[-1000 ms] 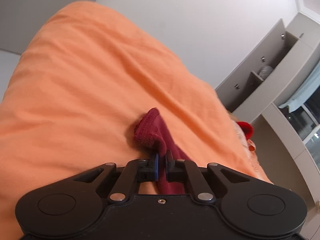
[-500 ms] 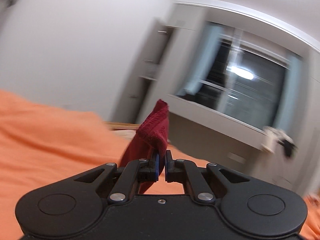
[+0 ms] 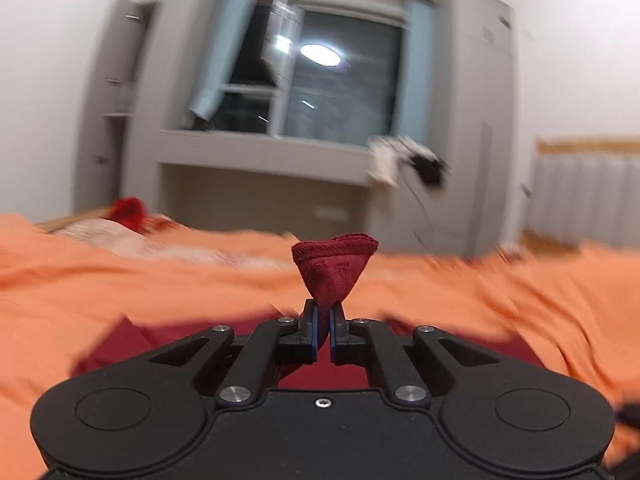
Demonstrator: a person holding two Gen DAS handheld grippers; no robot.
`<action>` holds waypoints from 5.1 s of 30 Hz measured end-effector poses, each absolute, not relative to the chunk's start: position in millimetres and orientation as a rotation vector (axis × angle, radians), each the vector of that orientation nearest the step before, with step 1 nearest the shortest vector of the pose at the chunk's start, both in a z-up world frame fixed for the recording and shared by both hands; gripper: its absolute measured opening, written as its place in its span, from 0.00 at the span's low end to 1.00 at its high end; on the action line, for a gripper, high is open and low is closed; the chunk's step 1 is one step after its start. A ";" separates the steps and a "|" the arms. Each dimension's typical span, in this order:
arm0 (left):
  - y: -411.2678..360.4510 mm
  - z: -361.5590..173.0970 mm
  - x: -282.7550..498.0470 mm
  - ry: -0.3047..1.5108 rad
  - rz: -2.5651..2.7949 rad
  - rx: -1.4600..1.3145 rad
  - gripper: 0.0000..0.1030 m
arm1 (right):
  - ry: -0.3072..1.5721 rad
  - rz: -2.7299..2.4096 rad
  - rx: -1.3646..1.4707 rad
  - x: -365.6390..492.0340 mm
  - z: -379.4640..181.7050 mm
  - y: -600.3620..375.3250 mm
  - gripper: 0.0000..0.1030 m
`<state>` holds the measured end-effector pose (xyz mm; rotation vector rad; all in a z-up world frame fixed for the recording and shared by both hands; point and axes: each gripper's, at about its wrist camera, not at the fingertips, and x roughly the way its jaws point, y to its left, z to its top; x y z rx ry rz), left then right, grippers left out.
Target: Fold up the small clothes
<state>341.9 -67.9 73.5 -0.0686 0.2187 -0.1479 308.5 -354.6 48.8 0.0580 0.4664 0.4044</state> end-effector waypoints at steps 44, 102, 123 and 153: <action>77.5 39.3 369.2 0.396 0.201 -0.239 0.63 | 0.458 0.322 0.041 313.7 41.6 -351.1 1.00; 10.3 17.9 154.0 0.306 -0.035 -0.001 0.99 | 0.183 0.349 -1.064 102.5 -69.2 -267.2 1.00; -15.7 17.6 104.6 0.110 -0.449 0.090 0.99 | 0.007 0.425 -0.710 109.3 -34.7 -269.0 0.09; -7.6 -25.4 112.9 0.235 0.212 0.454 0.06 | -0.133 0.237 -0.684 113.5 -14.1 -278.5 0.07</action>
